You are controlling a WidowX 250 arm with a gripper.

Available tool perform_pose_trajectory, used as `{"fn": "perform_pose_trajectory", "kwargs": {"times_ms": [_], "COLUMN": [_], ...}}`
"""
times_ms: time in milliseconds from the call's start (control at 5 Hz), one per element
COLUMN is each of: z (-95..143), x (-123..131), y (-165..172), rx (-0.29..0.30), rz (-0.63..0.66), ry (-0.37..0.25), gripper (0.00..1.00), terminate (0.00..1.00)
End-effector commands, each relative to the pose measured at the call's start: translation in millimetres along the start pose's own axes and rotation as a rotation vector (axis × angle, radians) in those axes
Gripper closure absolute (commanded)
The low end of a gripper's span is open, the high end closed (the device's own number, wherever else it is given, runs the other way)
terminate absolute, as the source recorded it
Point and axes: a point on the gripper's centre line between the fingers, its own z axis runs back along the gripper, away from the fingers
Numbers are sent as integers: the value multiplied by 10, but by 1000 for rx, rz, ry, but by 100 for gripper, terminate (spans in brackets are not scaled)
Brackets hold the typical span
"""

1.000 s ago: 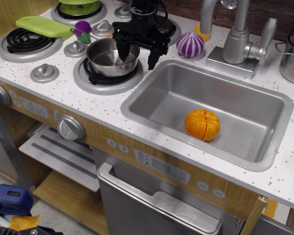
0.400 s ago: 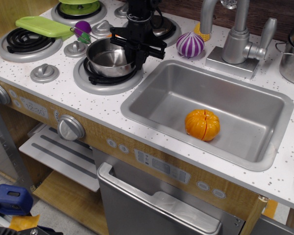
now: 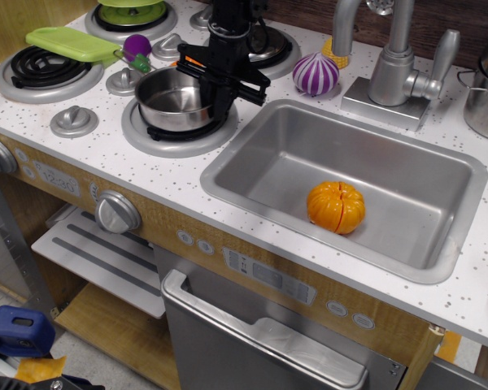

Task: Pick up pan from stove

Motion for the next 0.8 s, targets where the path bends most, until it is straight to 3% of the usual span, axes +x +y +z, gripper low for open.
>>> {"fn": "perform_pose_trajectory", "kwargs": {"times_ms": [0,200,400,600], "z": [684,825,828,832], "x": [173,224,273,271], "y": [191,194,212,215], "rx": [52,74,43,36], "rz": [-7,-18,-31,-36], "ry": [-108,-138,-174,-188], "gripper": [100,100,100,100], "terminate": [0,0,0,100]}}
